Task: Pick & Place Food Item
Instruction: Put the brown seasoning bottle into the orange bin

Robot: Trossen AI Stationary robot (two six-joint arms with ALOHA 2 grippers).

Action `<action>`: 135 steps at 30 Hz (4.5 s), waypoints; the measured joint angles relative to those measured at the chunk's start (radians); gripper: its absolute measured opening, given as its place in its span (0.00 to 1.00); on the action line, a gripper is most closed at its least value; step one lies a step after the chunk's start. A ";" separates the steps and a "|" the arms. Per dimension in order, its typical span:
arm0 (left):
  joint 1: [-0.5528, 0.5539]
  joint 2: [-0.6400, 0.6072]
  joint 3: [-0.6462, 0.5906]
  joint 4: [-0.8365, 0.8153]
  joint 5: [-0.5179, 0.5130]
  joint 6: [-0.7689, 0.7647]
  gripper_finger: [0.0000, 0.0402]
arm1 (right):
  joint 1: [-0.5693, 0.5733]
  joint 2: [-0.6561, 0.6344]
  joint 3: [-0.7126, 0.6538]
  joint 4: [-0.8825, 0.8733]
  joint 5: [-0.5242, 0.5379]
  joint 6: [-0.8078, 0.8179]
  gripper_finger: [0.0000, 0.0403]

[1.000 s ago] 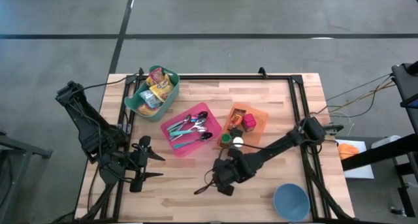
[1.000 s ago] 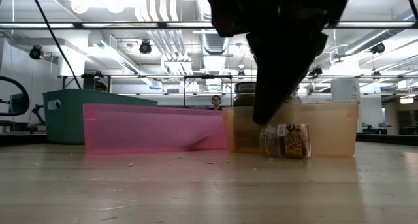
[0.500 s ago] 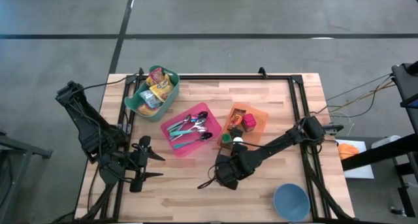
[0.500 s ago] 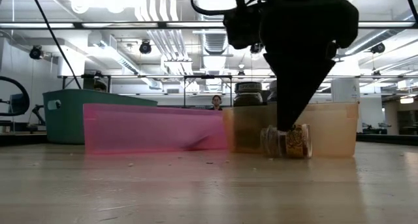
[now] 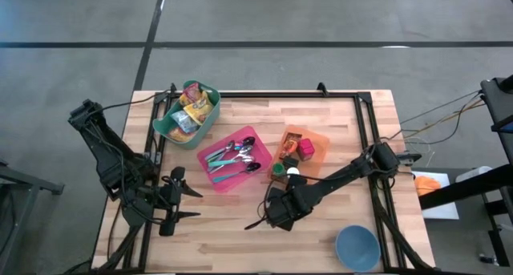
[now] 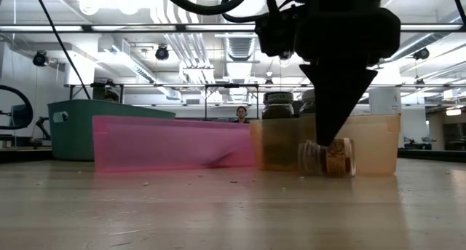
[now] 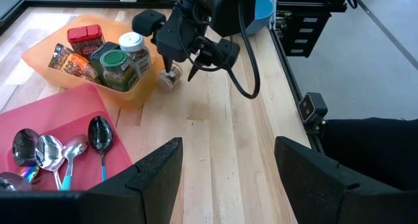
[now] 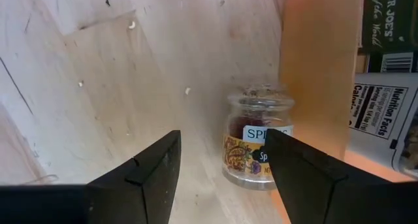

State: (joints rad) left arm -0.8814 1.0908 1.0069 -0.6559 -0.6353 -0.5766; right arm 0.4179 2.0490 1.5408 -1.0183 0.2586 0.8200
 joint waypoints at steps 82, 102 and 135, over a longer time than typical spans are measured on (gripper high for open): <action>0.000 0.000 0.000 0.000 0.000 0.000 0.61 | 0.005 -0.018 -0.185 0.150 -0.122 0.064 0.46; 0.000 0.000 0.000 0.000 0.000 0.000 0.61 | 0.021 -0.014 -0.147 0.137 -0.091 0.104 0.46; 0.078 0.188 0.000 0.151 -0.004 -0.170 0.61 | 0.149 0.040 -0.072 0.436 -0.055 0.147 0.46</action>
State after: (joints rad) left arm -0.8037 1.2784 1.0065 -0.5053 -0.6396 -0.7468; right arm 0.5671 2.0887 1.4689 -0.5819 0.2039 0.9671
